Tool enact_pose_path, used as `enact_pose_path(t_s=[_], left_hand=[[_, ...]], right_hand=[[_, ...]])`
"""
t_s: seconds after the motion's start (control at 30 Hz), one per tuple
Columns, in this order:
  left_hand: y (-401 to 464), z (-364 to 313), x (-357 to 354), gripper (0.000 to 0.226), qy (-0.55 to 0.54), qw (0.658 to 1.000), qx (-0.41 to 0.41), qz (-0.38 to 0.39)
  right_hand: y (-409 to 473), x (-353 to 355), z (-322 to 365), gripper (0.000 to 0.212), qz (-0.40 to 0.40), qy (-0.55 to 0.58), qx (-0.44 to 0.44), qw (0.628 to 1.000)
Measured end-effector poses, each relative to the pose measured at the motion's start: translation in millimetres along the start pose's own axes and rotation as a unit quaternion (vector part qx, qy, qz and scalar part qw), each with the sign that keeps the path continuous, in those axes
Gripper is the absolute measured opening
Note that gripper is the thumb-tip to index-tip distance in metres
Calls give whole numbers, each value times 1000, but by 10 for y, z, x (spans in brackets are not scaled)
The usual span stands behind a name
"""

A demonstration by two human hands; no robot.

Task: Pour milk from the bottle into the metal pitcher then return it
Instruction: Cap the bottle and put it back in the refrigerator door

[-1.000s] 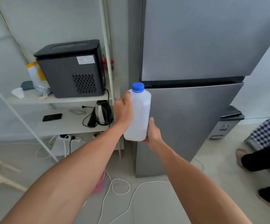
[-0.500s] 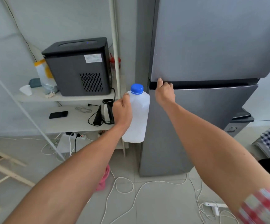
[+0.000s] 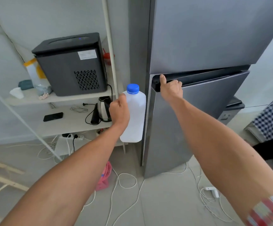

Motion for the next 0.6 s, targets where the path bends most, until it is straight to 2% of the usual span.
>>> enact_pose_path(t_s=[0.13,0.27,0.4,0.47,0.6], left_hand=[[-74,77,2,48,21,999,16,28],[-205,133,-115,45,25,997,23,64],[-402,218,-314,46,23,994,37,96],[-519,226,-438,47,14,993,43,111],[-784,287,-742,45,-1,988,84,126]], right_hand=[[-195,202,-173,76,-19,-51,-12,998],[-432,610,-412,49,-46,-97,-72,992],[-648,990,-703,56,-53,-127,-96,986],[-767,1134,-838,51,-69,-139,-101,983],[-951,1359,-1081,43,-120,-233,-89,961]])
Point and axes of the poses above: each hand's wrist, its own y-axis towards the middle knuckle, its own x-axis out of the back of the hand, z = x × y, the point moved 3 cm from there along y, towards the middle knuckle, and after that the axes turned 5 degrees about -y, right-handed, at the moved point
